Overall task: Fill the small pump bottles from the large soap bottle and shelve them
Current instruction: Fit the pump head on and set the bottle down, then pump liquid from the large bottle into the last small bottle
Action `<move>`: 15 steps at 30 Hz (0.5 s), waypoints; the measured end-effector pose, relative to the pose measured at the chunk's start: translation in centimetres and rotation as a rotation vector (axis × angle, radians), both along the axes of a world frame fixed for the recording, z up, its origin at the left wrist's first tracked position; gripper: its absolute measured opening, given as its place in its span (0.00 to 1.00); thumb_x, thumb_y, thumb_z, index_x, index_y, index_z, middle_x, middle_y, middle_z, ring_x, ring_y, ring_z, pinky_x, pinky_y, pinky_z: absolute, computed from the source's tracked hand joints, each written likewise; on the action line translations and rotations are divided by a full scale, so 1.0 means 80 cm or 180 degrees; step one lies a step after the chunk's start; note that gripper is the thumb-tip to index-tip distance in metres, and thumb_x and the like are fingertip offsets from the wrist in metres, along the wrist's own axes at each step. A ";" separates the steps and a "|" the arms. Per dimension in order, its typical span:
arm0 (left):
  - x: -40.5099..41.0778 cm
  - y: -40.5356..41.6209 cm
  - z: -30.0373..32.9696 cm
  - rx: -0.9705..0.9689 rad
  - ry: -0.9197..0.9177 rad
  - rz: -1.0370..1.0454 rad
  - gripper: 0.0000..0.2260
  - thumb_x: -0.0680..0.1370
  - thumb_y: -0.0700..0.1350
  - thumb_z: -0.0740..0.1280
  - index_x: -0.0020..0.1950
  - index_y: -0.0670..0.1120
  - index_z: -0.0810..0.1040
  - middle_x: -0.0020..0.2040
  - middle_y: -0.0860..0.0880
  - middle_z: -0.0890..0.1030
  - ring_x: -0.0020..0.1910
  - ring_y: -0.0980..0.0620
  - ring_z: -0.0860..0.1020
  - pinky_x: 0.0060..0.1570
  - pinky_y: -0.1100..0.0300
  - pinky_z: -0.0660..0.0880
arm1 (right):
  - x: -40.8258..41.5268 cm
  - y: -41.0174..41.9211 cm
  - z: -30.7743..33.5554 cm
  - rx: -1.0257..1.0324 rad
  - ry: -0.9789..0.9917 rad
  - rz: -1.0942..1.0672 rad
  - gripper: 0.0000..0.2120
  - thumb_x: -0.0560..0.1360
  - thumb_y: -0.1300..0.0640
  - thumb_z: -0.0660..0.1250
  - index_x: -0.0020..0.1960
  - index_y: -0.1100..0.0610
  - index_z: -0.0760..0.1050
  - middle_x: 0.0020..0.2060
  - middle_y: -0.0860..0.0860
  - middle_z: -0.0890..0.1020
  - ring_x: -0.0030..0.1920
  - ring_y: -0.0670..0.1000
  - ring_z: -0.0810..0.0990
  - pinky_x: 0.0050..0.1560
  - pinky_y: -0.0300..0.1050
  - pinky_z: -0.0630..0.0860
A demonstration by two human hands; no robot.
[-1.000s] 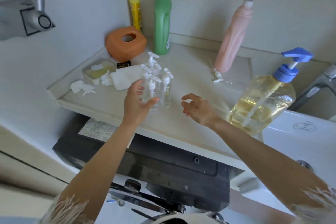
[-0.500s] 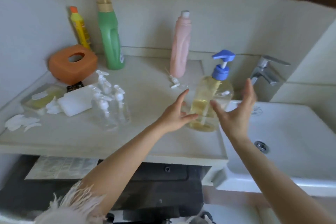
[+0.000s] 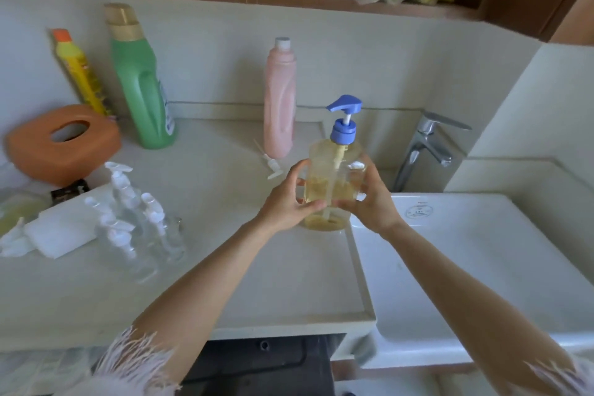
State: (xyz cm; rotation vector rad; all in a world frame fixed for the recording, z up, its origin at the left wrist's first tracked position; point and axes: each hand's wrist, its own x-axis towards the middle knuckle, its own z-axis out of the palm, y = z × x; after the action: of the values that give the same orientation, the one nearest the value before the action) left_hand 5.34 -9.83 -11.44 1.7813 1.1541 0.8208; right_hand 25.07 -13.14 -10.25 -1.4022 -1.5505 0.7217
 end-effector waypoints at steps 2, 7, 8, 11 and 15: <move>-0.008 0.016 -0.002 -0.0118 -0.0203 -0.0102 0.20 0.76 0.53 0.70 0.63 0.67 0.67 0.56 0.59 0.78 0.50 0.52 0.83 0.50 0.69 0.74 | 0.002 0.010 -0.003 -0.0044 0.0041 -0.0002 0.48 0.64 0.59 0.80 0.75 0.47 0.57 0.60 0.47 0.76 0.54 0.41 0.77 0.50 0.30 0.73; -0.029 0.092 -0.020 0.0659 0.1022 0.0938 0.18 0.79 0.50 0.66 0.67 0.47 0.75 0.67 0.45 0.75 0.67 0.44 0.72 0.62 0.60 0.68 | 0.004 0.020 -0.011 -0.0167 0.0178 0.0048 0.45 0.64 0.63 0.80 0.73 0.50 0.60 0.57 0.44 0.76 0.52 0.39 0.76 0.44 0.32 0.75; -0.029 0.108 -0.026 0.0592 0.1537 0.0874 0.23 0.78 0.53 0.66 0.72 0.49 0.70 0.73 0.46 0.69 0.71 0.44 0.66 0.67 0.54 0.66 | 0.004 0.021 -0.011 -0.0182 0.0205 0.0075 0.44 0.64 0.63 0.80 0.73 0.51 0.61 0.57 0.44 0.75 0.51 0.37 0.76 0.44 0.32 0.76; -0.012 0.146 -0.034 0.0213 0.2588 0.0314 0.30 0.76 0.59 0.65 0.76 0.59 0.59 0.79 0.51 0.52 0.78 0.43 0.47 0.73 0.42 0.53 | 0.005 0.023 -0.013 -0.0221 0.0277 0.0113 0.44 0.65 0.63 0.79 0.73 0.50 0.60 0.57 0.43 0.74 0.52 0.39 0.74 0.45 0.35 0.77; 0.006 0.166 -0.039 0.0388 0.2522 -0.0125 0.14 0.73 0.58 0.67 0.55 0.54 0.75 0.64 0.44 0.76 0.66 0.40 0.71 0.58 0.47 0.70 | 0.007 0.025 -0.013 -0.0248 0.0383 0.0084 0.43 0.65 0.62 0.79 0.73 0.48 0.60 0.59 0.43 0.75 0.57 0.43 0.75 0.49 0.41 0.78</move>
State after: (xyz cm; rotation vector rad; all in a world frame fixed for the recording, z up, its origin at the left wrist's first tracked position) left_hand 5.81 3.49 -14.57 2.3095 1.5675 0.1323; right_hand 25.60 -11.12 -11.27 -1.3714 -1.4634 0.8749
